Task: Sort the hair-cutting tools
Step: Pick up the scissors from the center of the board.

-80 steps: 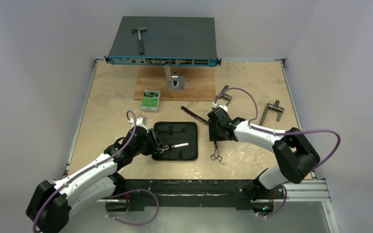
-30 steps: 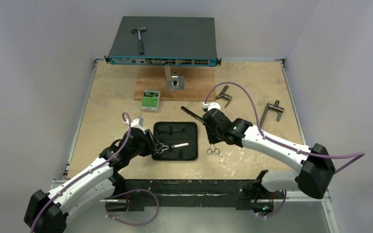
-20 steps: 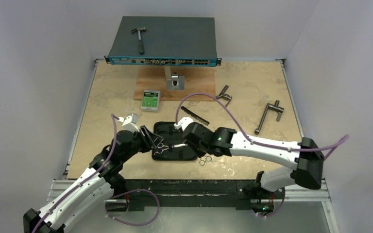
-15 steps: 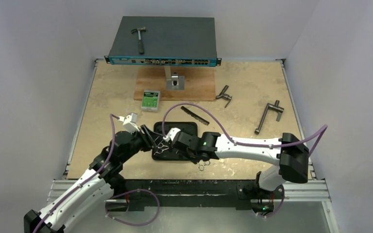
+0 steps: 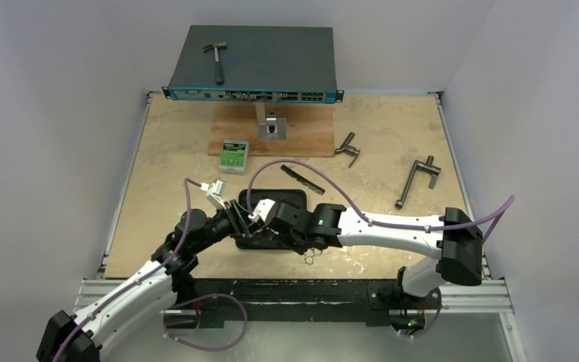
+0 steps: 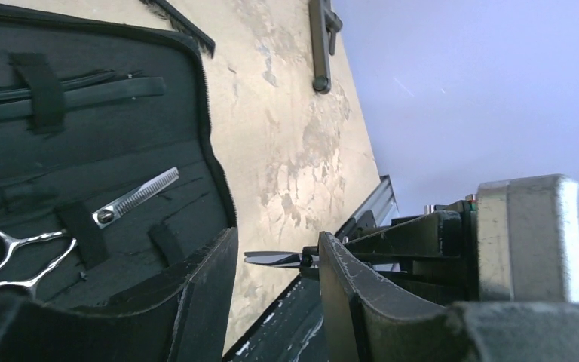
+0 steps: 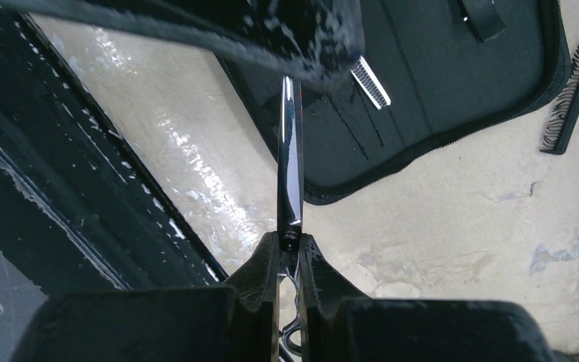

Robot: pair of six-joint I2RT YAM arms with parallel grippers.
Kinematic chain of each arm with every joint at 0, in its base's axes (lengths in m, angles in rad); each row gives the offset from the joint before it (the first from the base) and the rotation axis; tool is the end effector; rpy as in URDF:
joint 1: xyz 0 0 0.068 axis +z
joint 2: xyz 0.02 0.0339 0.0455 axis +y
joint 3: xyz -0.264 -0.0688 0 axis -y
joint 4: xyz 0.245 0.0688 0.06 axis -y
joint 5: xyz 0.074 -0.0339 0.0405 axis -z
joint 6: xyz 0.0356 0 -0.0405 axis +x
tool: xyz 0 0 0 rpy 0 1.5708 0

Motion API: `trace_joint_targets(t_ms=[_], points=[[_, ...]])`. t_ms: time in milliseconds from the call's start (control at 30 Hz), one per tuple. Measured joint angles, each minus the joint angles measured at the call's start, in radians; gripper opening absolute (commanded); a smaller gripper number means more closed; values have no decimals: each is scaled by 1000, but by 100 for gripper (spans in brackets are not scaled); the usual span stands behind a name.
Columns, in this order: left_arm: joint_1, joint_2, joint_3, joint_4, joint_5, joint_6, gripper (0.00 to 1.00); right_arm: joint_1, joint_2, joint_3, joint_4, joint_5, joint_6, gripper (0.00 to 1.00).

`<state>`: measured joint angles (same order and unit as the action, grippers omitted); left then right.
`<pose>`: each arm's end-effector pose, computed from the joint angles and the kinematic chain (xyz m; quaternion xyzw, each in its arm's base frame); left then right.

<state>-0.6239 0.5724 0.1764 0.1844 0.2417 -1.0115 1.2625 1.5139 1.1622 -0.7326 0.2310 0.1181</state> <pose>0.1195 -0.0965 0.1945 -0.0744 0.7723 -0.5193 0.3583 0.1008 0.2895 0.2530 -0.4987 0.8256 0.0661 0.2557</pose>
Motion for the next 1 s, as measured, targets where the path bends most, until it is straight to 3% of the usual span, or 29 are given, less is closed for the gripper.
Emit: trace_joint_targets(t_ms=[233, 533, 1000], points=[[0, 130, 0, 145, 85, -4, 43, 0, -22, 0, 41, -14, 5, 0], [0, 214, 0, 202, 143, -4, 41, 0, -37, 1, 55, -12, 5, 0], [2, 273, -4, 319, 184, -37, 18, 0, -67, 1, 79, 22, 32, 0]])
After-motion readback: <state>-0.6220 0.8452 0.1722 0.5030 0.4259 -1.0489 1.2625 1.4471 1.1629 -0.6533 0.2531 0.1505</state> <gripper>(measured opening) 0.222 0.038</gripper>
